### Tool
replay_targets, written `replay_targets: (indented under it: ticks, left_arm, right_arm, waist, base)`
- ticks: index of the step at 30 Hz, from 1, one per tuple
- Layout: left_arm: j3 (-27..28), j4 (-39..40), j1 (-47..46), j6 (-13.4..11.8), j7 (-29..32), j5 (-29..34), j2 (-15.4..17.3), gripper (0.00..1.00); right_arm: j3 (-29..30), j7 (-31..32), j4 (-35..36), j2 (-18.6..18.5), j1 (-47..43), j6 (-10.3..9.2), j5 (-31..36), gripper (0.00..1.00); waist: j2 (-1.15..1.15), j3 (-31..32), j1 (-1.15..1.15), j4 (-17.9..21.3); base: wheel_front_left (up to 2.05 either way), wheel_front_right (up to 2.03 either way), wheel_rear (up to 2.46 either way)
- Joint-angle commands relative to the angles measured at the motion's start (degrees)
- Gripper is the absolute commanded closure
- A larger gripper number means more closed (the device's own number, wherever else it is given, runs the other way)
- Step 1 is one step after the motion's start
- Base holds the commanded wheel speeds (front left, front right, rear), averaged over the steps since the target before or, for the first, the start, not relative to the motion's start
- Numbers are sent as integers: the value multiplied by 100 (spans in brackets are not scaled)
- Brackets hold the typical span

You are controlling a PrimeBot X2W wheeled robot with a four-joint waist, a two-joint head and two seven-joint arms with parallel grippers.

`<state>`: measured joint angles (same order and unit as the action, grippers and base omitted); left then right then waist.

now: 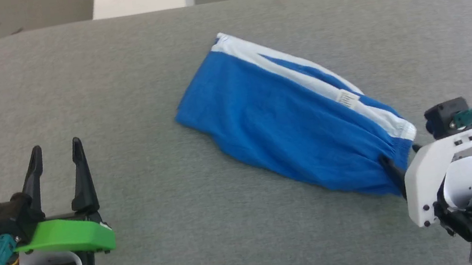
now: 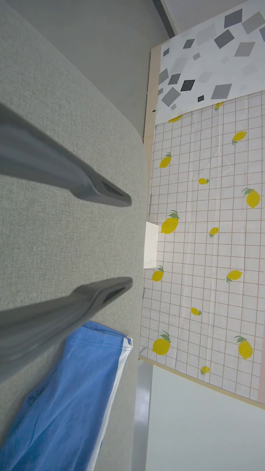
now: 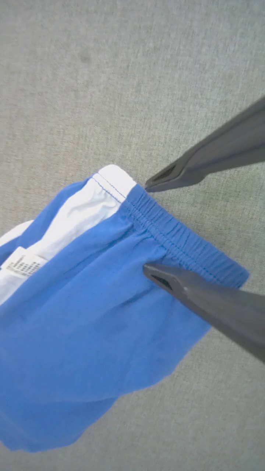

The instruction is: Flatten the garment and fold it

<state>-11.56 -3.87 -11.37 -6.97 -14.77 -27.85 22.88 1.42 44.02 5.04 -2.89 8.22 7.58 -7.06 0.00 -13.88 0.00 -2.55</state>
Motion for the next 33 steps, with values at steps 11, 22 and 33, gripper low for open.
replay_targets:
  ticks: [11, 22, 33]
  left_arm:
    - [-1, 84, 55, 91, -22, -64, -133, 0]
    - [-189, -179, -269, 395, 162, -126, -108, 0]
    - [-1153, -1498, -2365, 959, 2699, -496, -494, 0]
  right_arm:
    - [-37, -159, -1197, 2, 230, -9, 6, 0]
    - [-144, -420, -1423, 2, 544, -9, 41, 100]
    - [-481, -618, -1183, 2, 843, -9, -291, 100]
  waist:
    - [0, -160, 0, -239]
    - [0, -233, 0, -85]
    - [0, -518, 0, 380]
  base:
    - [0, 0, 0]
    - [0, 0, 0]
    - [0, 0, 0]
